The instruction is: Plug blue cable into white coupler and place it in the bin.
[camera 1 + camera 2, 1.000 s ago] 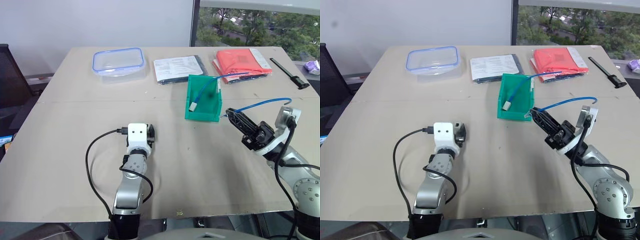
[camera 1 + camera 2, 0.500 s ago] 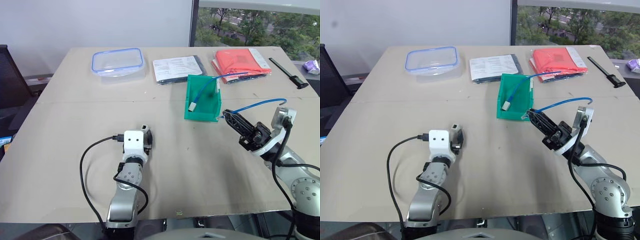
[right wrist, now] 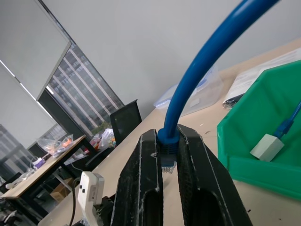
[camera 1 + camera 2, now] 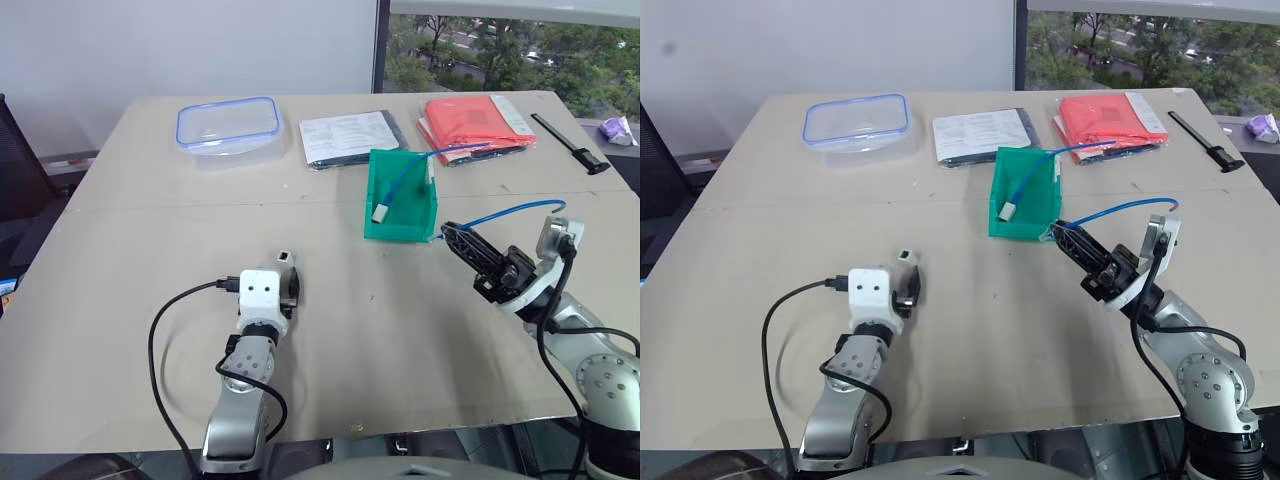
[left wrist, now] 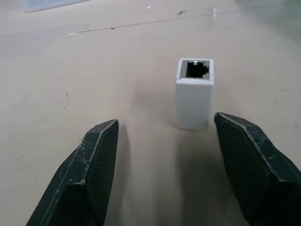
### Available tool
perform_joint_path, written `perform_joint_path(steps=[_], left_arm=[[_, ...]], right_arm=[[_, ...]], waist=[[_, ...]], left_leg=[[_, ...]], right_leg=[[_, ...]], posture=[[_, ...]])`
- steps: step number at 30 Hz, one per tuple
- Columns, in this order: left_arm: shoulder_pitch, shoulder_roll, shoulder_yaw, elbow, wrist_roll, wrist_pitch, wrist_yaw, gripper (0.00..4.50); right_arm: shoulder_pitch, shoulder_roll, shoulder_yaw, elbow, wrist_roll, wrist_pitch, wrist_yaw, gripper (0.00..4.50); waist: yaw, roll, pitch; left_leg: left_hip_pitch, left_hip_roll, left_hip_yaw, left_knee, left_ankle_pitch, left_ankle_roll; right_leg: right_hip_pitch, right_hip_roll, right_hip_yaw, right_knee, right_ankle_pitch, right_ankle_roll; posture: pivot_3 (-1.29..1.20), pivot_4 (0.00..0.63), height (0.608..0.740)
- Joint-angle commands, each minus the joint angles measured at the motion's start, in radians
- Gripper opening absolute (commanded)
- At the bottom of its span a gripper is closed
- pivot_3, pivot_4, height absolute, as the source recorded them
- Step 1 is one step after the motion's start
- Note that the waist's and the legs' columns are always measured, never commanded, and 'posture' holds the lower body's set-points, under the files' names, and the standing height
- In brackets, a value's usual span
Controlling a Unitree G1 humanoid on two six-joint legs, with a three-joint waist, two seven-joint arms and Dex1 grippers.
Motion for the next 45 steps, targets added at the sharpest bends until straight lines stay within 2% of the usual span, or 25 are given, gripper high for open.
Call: perform_joint_path(steps=[1, 32, 40, 45], left_arm=[[0.029, -0.001, 0.007, -0.012, -0.001, 0.011, 0.002, 3.28], [-0.023, 0.000, 0.107, 0.030, -0.005, 0.038, 0.084, 3.28], [0.100, 0.082, -0.012, -0.029, -0.057, -0.079, -0.110, 3.28], [0.036, 0.072, -0.028, 0.035, -0.028, -0.066, -0.093, 3.28]], right_arm=[[-0.012, 0.001, -0.005, -0.013, 0.003, -0.006, 0.015, 0.00], [-0.019, 0.019, 0.010, -0.010, -0.022, -0.007, 0.018, 0.00], [-0.009, 0.027, 0.014, -0.015, -0.035, -0.012, 0.018, 0.00], [-0.014, 0.036, 0.019, -0.013, -0.046, -0.016, 0.017, 0.00]], waist=[[0.000, 0.000, 0.000], [0.000, 0.000, 0.000], [-0.001, 0.000, 0.000], [0.008, 0.001, 0.000]], left_leg=[[0.000, 0.000, 0.000, 0.000, 0.000, 0.000], [0.002, 0.001, 0.001, 0.000, 0.000, 0.000], [0.003, 0.001, 0.002, -0.002, 0.000, 0.000], [0.001, 0.000, 0.002, -0.001, 0.000, 0.000]], right_leg=[[0.000, 0.000, 0.000, 0.000, 0.000, 0.000], [0.000, 0.001, 0.000, 0.002, 0.000, 0.000], [0.000, -0.001, 0.001, 0.000, 0.000, -0.001], [0.000, -0.007, 0.000, -0.001, -0.002, -0.004]], posture=[[0.00, 0.150, 0.737], [0.00, 0.150, 0.737], [0.00, 0.150, 0.737], [0.00, 0.150, 0.737]])
